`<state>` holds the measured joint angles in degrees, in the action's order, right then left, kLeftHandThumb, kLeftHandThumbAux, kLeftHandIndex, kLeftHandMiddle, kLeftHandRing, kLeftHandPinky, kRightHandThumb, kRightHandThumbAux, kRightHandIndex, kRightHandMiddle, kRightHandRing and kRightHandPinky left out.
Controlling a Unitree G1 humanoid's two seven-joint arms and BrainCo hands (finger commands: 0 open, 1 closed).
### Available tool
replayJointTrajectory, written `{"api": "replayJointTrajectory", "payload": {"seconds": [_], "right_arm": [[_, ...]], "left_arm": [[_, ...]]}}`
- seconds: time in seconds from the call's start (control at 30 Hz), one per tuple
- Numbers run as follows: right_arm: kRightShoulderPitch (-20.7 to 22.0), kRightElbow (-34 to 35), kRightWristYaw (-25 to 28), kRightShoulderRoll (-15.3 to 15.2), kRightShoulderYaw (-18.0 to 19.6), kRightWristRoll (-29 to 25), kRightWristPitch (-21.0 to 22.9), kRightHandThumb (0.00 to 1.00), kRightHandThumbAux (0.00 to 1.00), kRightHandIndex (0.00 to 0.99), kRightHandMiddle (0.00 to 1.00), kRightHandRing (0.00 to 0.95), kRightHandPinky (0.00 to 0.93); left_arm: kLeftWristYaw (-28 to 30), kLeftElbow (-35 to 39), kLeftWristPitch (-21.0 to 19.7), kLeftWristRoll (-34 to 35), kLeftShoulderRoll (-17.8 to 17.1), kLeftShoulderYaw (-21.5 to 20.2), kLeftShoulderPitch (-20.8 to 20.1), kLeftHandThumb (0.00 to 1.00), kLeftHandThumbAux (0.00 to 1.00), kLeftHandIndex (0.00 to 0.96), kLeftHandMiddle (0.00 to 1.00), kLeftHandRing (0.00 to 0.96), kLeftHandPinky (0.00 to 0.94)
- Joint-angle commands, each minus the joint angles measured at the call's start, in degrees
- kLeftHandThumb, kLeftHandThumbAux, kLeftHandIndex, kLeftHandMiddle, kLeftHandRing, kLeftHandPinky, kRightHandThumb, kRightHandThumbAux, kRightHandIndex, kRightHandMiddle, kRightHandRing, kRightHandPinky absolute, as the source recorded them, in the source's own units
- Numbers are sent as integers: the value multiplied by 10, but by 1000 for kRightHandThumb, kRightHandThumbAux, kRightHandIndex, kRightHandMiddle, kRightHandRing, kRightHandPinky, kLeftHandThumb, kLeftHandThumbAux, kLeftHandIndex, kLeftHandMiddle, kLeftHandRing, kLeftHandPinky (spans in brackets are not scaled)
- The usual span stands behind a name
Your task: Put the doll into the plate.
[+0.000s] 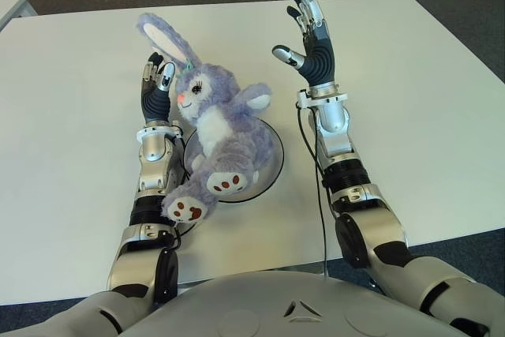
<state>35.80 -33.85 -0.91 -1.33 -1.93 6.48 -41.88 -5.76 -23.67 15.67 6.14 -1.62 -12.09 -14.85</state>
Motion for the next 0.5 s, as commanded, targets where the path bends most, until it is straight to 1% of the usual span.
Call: {"api": "replayJointTrajectory", "payload": {"seconds": [0.03, 0.33, 0.5], "right_arm": [[24, -46, -9, 1, 8, -2, -17, 0, 556, 6, 0, 0, 0], [64, -127, -19, -2, 19, -4, -44, 0, 573, 1, 0, 0, 0], [82, -168, -31, -3, 26, -3, -42, 0, 576, 0, 0, 0, 0]], "left_arm": [[2, -27, -9, 2, 23, 7, 57, 0, 389, 0, 30, 10, 0], [6, -23, -11, 6, 24, 8, 59, 0, 391, 0, 33, 8, 0], [9, -24, -11, 8, 23, 7, 58, 0, 398, 0, 36, 12, 0]]}}
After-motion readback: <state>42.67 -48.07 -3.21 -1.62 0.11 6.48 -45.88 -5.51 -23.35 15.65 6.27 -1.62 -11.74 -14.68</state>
